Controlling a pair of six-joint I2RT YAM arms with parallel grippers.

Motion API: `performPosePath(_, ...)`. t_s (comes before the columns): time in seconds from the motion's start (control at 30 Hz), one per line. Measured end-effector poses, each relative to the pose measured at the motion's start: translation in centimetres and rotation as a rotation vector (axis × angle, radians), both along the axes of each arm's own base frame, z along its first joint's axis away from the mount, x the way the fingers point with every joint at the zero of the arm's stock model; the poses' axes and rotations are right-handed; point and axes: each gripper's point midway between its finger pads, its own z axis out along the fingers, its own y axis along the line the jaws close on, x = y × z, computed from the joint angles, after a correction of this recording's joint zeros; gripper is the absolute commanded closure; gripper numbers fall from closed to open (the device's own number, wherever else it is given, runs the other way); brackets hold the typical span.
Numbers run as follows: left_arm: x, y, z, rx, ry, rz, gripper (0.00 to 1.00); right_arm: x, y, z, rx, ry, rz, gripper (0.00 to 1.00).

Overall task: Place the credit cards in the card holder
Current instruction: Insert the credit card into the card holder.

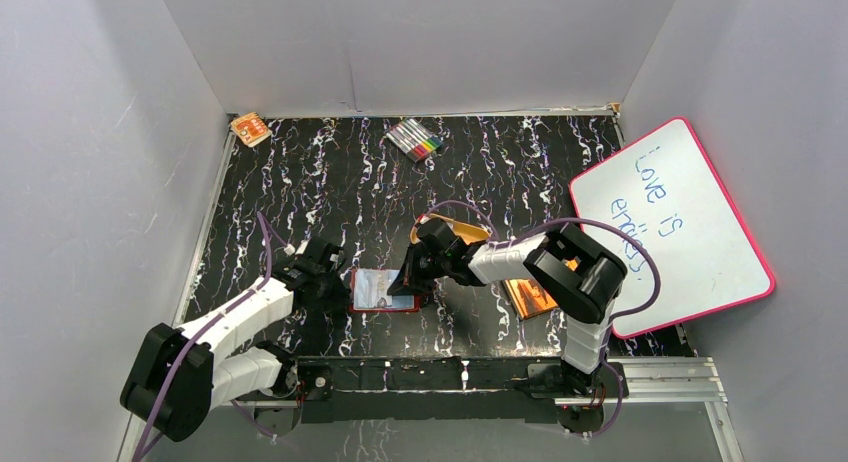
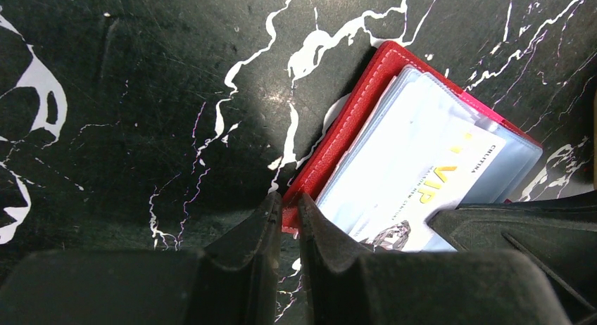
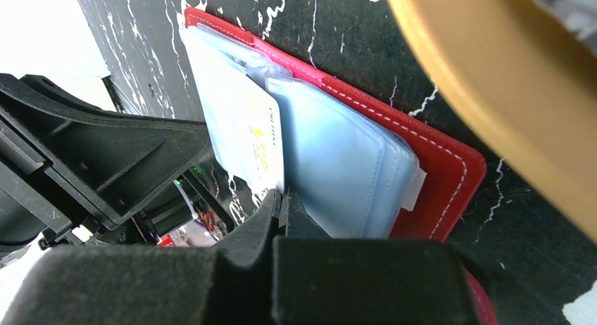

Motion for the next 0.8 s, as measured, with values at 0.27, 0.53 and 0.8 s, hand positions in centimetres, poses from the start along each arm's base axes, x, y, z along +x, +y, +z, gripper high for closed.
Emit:
performPosePath(0.27, 0.01, -0.01, 0.00, 0.000, 0.000, 0.001, 0.86, 0.19, -0.17, 0.16, -0.008, -0.015, -0.010, 1.00)
performPosePath(0.53, 0.01, -0.01, 0.00, -0.001, 0.000, 0.001, 0.86, 0.21, -0.39, 0.26, -0.016, -0.020, -0.013, 1.00)
performPosePath(0.8, -0.01, -0.07, 0.01, -0.004, 0.001, 0.000, 0.86, 0.05, -0.27, 0.36, -0.007, -0.016, -0.002, 1.00)
